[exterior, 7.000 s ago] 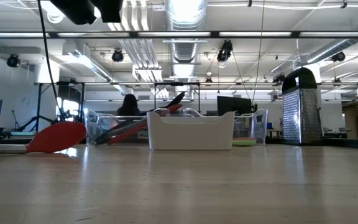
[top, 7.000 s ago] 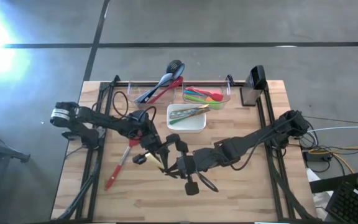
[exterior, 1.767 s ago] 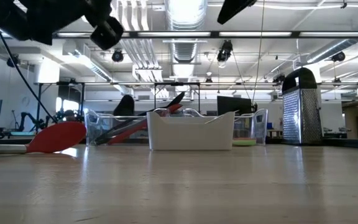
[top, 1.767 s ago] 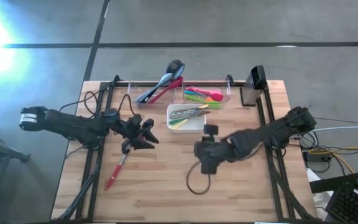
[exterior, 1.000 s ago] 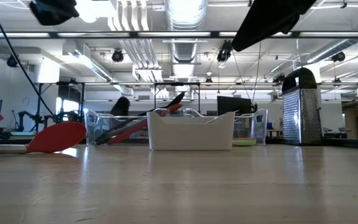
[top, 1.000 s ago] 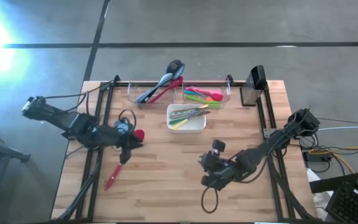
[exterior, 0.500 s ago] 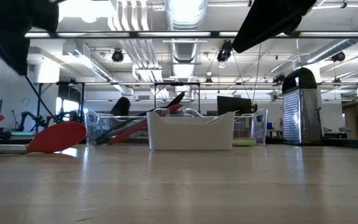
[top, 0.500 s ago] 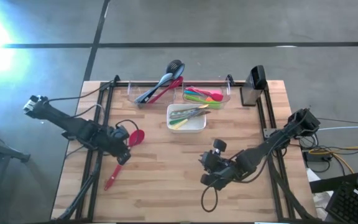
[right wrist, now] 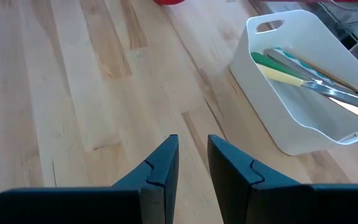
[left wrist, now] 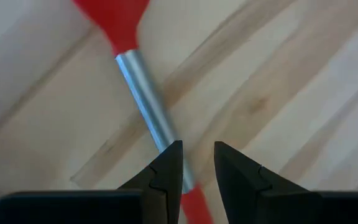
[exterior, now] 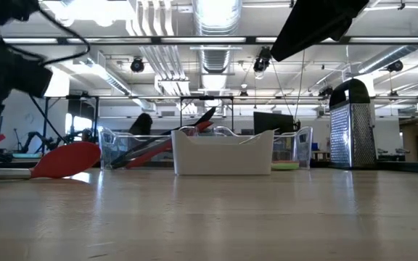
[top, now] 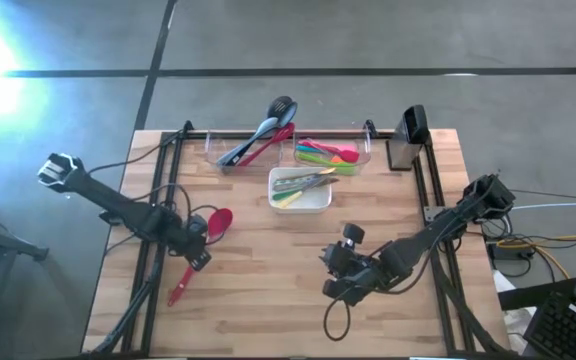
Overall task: Pick & Place Kitchen Items
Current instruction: Put the red silver serving spoon into the left transparent bin
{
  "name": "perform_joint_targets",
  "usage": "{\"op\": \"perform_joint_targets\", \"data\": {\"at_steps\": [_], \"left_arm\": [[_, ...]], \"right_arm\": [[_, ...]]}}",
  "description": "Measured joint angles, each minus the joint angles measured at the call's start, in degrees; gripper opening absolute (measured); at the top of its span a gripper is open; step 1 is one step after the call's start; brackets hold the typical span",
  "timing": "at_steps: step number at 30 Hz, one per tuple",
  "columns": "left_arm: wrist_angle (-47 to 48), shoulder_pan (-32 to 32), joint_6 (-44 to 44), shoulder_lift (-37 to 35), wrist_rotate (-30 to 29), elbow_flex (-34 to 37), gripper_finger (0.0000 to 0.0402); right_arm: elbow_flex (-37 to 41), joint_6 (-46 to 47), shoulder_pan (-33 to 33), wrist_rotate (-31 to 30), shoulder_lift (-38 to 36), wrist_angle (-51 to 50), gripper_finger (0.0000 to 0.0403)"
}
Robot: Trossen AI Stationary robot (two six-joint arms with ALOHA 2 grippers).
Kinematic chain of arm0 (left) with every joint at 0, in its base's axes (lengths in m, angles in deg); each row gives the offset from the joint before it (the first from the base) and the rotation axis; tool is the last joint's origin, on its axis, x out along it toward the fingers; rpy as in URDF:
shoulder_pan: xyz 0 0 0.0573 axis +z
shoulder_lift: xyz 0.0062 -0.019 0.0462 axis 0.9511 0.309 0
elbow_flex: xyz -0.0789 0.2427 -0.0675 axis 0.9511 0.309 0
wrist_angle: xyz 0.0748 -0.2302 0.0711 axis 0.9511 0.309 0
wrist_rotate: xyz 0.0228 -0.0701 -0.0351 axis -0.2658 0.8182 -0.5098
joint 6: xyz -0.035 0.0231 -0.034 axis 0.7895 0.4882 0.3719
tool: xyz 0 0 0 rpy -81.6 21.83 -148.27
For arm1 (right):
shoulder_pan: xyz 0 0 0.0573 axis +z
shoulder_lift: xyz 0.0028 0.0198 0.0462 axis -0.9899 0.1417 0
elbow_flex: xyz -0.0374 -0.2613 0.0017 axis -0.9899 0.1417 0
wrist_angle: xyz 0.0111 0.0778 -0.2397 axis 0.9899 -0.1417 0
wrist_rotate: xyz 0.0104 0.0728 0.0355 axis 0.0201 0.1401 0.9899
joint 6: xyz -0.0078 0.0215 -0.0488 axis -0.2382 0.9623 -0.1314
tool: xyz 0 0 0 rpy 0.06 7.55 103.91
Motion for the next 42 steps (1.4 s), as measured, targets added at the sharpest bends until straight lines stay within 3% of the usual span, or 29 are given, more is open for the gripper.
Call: {"op": "perform_joint_targets", "data": {"at_steps": [18, 30, 33, 38, 42], "left_arm": [[-12.13, 0.02, 3.37, 0.19, 3.15, 11.05, 0.0096], [-19.87, 0.04, 3.55, 1.49, 5.03, 16.08, 0.0174], [-19.83, 0.04, 3.23, 1.51, 4.91, 16.18, 0.0152], [-19.80, 0.07, 4.70, 1.57, 3.70, 16.30, 0.0066], [-20.63, 0.04, 4.16, 1.62, 3.21, 16.38, 0.0062]], "right_arm": [[-0.02, -0.04, -0.02, 0.02, 0.00, 0.28, 0.0077], [-0.02, -0.28, -0.02, 0.02, 0.00, 0.47, 0.0077], [-0.02, -0.46, -0.02, 0.02, 0.00, 0.60, 0.0077], [-0.02, -0.63, -0.02, 0.02, 0.00, 0.66, 0.0077], [-0.02, -0.66, -0.02, 0.02, 0.00, 0.66, 0.0077]]}}
